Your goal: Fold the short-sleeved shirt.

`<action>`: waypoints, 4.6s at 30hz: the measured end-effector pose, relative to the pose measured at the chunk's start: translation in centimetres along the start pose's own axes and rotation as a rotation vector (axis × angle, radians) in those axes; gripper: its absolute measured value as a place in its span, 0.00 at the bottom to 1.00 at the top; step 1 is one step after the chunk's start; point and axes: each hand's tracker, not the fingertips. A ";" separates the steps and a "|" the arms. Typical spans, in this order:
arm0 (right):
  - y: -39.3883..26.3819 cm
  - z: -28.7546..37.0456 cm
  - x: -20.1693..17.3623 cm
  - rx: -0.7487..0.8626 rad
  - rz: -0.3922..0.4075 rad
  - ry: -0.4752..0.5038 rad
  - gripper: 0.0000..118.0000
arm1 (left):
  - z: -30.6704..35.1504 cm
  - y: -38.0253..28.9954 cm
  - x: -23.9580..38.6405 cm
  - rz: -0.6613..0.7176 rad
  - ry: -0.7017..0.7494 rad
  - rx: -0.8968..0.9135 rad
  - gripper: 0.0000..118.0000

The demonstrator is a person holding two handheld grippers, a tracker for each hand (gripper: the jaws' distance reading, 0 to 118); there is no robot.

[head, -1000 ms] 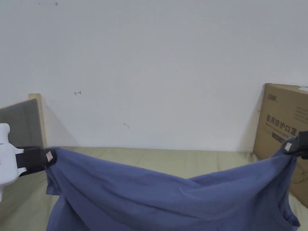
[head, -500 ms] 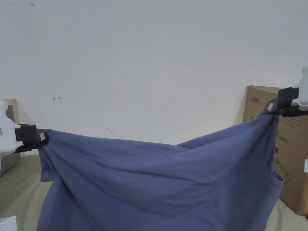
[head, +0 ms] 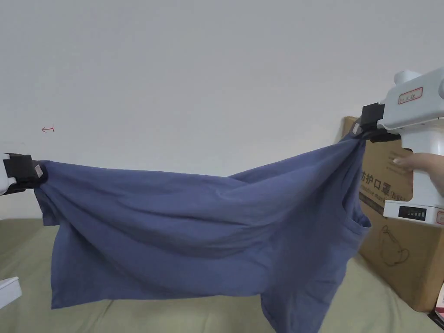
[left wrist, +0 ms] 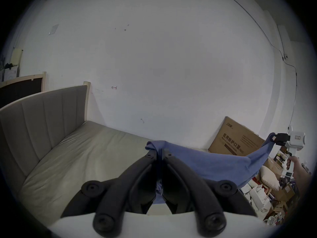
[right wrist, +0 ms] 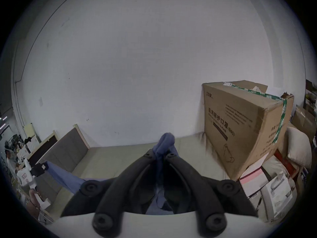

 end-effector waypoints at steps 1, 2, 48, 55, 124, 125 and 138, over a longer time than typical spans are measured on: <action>-0.8 -0.3 0.4 0.003 -0.006 0.001 0.05 | -0.2 -0.7 -0.2 -0.006 0.010 -0.018 0.03; -1.9 -0.5 0.9 -0.003 -0.016 0.000 0.05 | -0.4 -1.5 -0.5 -0.010 0.010 -0.040 0.03; -42.0 14.7 12.6 -0.860 -0.057 -0.096 0.79 | 14.9 -30.4 -7.4 0.036 -0.061 -0.942 0.92; -36.7 17.1 8.2 -0.526 -0.009 -0.047 0.79 | 17.3 -25.1 -3.0 -0.042 -0.017 -0.526 0.92; -37.4 -18.8 11.1 -0.906 0.060 -0.173 0.78 | 1.4 -27.6 -6.3 -0.131 0.056 -0.634 0.01; -37.2 -18.5 10.8 -0.888 0.069 -0.178 0.73 | 1.2 -27.8 -6.3 -0.128 0.057 -0.646 0.01; -33.4 -10.4 9.0 -0.622 0.036 -0.054 0.00 | 3.3 -26.7 -5.7 -0.079 0.050 -0.585 0.01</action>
